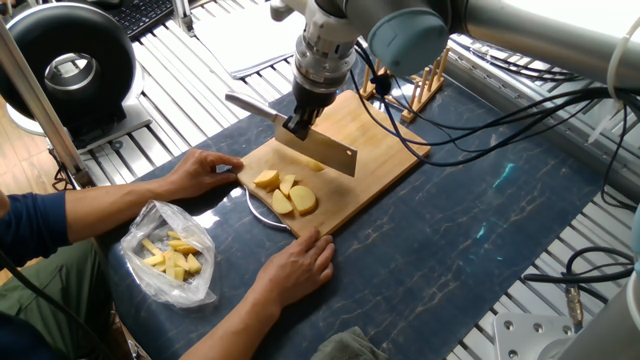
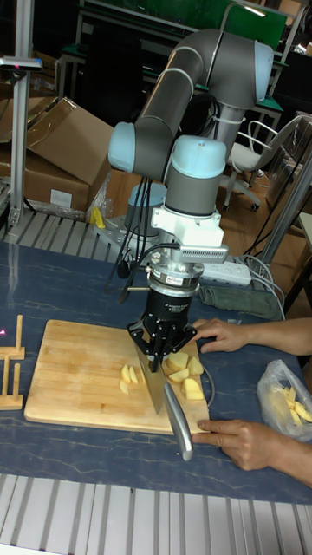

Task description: Chop the potatoes

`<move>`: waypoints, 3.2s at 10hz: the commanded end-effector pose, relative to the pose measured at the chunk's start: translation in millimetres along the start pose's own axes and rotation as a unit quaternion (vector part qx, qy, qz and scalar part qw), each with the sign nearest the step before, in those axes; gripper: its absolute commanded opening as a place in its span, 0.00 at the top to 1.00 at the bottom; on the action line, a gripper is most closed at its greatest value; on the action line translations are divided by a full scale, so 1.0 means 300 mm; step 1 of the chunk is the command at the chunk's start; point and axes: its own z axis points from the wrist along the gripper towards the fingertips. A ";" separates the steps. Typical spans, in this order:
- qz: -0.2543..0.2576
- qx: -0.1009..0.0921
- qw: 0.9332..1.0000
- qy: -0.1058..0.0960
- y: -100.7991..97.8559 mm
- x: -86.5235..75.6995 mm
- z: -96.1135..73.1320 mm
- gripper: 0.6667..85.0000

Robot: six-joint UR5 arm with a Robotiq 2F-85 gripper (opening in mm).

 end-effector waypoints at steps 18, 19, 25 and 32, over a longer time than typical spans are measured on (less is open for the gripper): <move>-0.012 0.000 1.000 0.001 -0.009 -0.017 -0.075 1.00; -0.002 -0.010 1.000 0.005 0.017 -0.014 -0.079 1.00; -0.011 -0.009 1.000 -0.003 0.038 -0.003 -0.043 1.00; -0.015 -0.008 1.000 -0.009 0.031 -0.011 -0.015 1.00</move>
